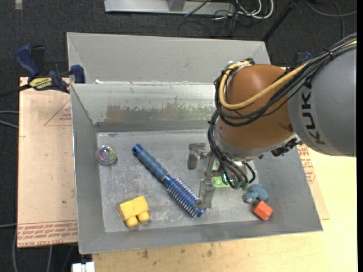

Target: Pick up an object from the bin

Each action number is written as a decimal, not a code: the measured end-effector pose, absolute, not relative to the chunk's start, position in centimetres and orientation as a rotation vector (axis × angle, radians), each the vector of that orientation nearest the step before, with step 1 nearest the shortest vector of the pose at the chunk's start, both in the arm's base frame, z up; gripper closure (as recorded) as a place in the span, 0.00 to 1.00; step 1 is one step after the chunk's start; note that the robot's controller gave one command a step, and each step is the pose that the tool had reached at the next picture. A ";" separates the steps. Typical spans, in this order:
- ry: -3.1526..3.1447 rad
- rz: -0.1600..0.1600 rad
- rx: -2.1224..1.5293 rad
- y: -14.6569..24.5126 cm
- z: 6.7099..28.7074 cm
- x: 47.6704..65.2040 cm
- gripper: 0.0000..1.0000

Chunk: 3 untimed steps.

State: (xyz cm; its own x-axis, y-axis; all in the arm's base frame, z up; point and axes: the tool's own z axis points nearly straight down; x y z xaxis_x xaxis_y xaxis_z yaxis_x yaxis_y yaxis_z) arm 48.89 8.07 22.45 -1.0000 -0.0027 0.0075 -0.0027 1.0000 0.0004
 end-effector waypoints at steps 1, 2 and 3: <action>-3.141 -0.007 0.299 9.0 7.0 49.0 0.00; -3.144 -0.002 -0.051 6.0 7.4 52.4 0.00; -3.147 -0.003 -0.153 5.2 8.6 62.2 0.00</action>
Offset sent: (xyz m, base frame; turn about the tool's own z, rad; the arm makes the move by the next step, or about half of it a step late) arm -0.0027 0.0067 -0.1545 -0.1879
